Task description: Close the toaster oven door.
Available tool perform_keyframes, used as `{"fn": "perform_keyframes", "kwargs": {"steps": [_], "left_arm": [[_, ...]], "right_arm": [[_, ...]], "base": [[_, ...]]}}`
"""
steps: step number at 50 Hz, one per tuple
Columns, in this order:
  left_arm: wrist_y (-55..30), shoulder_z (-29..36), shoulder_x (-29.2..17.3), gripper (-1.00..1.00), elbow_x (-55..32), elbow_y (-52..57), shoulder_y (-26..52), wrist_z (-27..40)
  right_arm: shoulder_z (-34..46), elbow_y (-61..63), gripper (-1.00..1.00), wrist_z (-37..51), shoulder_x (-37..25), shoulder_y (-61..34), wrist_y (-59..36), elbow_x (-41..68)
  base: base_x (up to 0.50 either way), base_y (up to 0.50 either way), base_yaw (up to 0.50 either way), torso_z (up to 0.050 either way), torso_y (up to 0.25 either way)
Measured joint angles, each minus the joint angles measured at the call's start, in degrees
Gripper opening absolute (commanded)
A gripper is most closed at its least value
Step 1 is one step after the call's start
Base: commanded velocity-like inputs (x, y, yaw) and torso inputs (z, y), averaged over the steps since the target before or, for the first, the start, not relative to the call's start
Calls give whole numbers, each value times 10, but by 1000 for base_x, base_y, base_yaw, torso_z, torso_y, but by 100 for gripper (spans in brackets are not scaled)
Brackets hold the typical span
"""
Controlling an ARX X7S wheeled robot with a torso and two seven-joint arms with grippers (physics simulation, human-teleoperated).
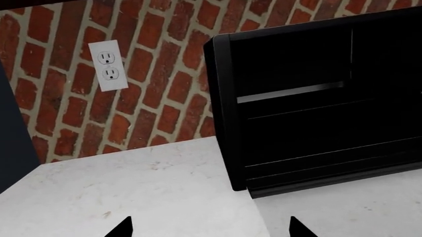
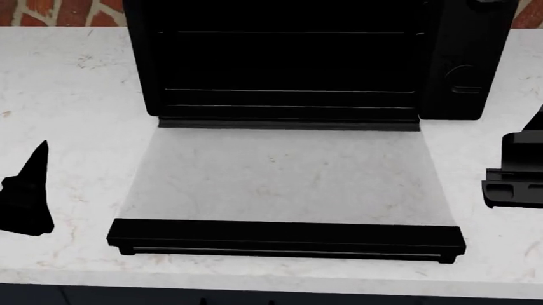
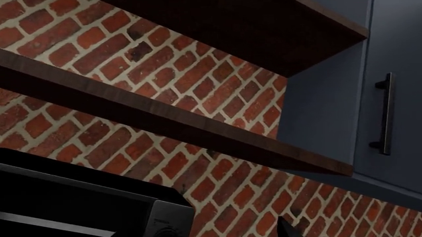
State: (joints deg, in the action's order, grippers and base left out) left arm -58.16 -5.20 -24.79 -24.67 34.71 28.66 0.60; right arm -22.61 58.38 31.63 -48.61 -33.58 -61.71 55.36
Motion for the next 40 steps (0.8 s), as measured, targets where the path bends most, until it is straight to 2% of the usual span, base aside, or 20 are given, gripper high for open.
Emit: {"fn": "perform_keyframes", "kwargs": {"steps": [14,19,23,27,40], "left_arm": [[-2,6,0,100,-2,1,2,3],[5,11,-2,100,1,-2,1,2],[41,28,-14,100,18,-12,-7,-10],[108,64,-50,100,63,-25,-17,-32],[313,205,-214,100,241,-57,-11,-138]], "right_arm": [[-15,0,100,6,-9,24,17,8],[-23,0,100,9,-9,33,26,13],[-28,0,100,12,-12,36,30,19],[-29,-1,100,18,-15,34,32,26],[-38,0,100,32,-25,42,40,44]], "base": [[500,186,0,0,1],[0,0,0,0,0],[0,0,0,0,0],[0,0,0,0,0],[0,0,0,0,0]]}}
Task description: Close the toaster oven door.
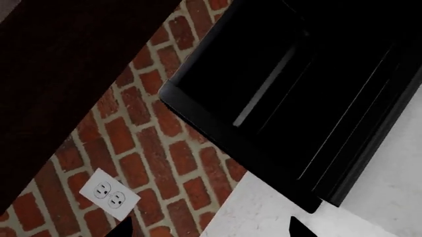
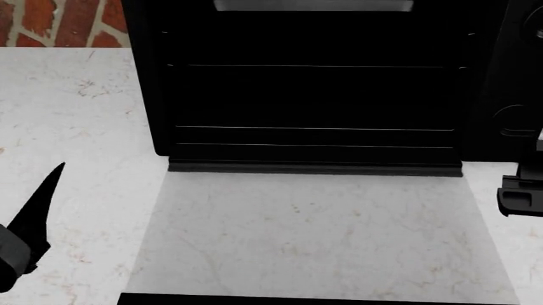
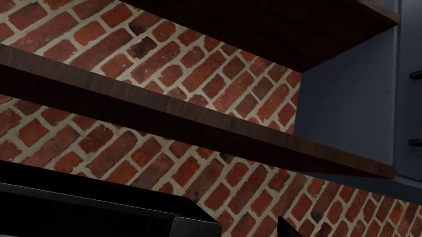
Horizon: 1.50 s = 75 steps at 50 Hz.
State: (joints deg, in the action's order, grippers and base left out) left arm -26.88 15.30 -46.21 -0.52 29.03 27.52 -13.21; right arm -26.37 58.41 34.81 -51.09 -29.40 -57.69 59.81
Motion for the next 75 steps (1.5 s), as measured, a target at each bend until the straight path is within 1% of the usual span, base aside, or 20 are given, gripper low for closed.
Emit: {"fn": "perform_keyframes", "kwargs": {"steps": [8,14,20,28,36,50,62,75], "left_arm": [[59,58,-79,100,67,-12,23,-79],[100,92,-123,100,97,-21,37,-132],[141,120,-151,100,125,-31,44,-166],[189,153,-163,100,158,-45,47,-188],[234,185,-145,100,187,-84,56,-194],[324,235,-82,100,229,-206,96,-179],[375,267,-29,100,251,-288,136,-174],[425,295,12,100,268,-355,174,-172]], "right_arm": [[-2,0,100,6,-6,6,7,6],[-2,-1,100,9,-8,13,14,6],[-3,-1,100,10,-10,20,21,5],[-14,1,100,8,-11,42,33,0],[-23,2,100,9,-13,61,43,-1],[-33,4,100,22,-25,81,55,9],[-41,4,100,32,-36,97,65,16],[-59,6,100,40,-44,123,77,24]], "base": [[0,0,0,0,0],[0,0,0,0,0],[0,0,0,0,0],[0,0,0,0,0],[0,0,0,0,0],[0,0,0,0,0],[0,0,0,0,0],[0,0,0,0,0]]}}
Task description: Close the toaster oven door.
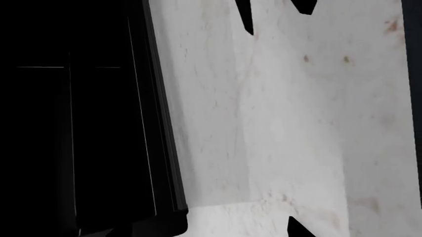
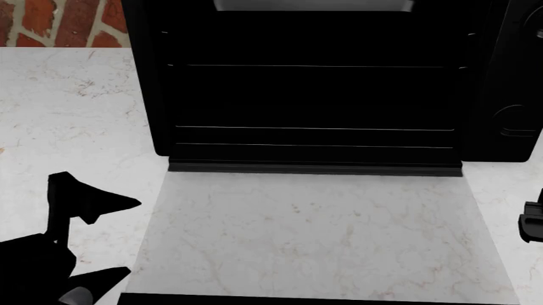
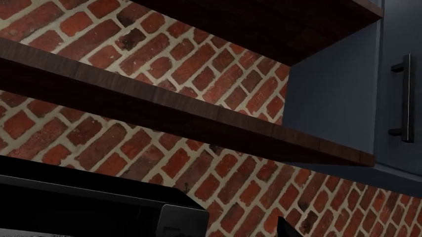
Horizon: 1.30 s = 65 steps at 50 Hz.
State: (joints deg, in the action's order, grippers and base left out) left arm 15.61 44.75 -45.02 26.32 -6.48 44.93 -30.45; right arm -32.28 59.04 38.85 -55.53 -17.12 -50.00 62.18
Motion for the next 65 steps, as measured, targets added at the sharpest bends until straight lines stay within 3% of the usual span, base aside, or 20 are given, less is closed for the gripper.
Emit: {"fn": "perform_keyframes", "kwargs": {"steps": [18,35,65], "left_arm": [[76,30,33,100,7,-48,40,-3],[129,30,52,100,13,-80,51,53],[95,-32,43,100,-23,-40,17,141]], "right_arm": [[-53,4,100,14,-19,67,34,18],[-91,6,100,40,-50,120,69,44],[-139,6,100,85,-105,179,114,90]], "base": [[0,0,0,0,0],[0,0,-1,0,0],[1,-2,-3,0,1]]}}
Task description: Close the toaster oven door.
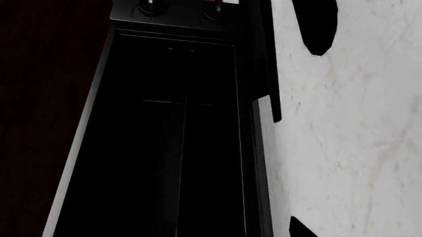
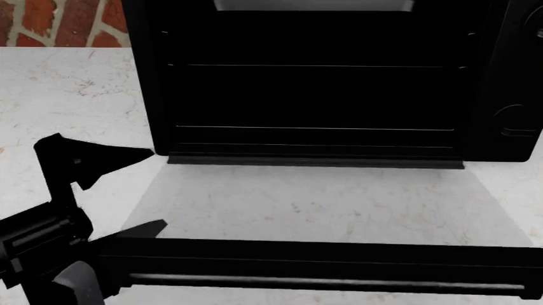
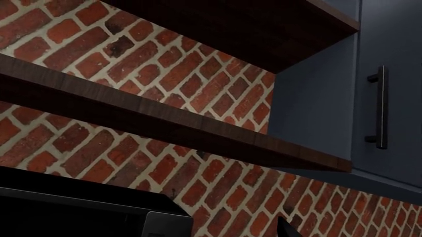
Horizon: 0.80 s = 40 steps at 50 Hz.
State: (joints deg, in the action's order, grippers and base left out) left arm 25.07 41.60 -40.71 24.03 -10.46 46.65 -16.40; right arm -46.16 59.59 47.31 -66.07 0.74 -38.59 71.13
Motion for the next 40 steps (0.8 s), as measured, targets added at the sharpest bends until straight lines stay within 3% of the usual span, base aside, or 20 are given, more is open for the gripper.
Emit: {"fn": "perform_keyframes", "kwargs": {"steps": [26,40], "left_arm": [[-69,-65,-17,100,-23,85,-66,70],[-239,-115,52,100,-41,195,-158,146]], "right_arm": [[-17,-2,100,16,-21,30,28,10],[-42,0,100,11,-14,52,34,9]], "base": [[0,0,-1,1,2],[0,0,0,0,1]]}}
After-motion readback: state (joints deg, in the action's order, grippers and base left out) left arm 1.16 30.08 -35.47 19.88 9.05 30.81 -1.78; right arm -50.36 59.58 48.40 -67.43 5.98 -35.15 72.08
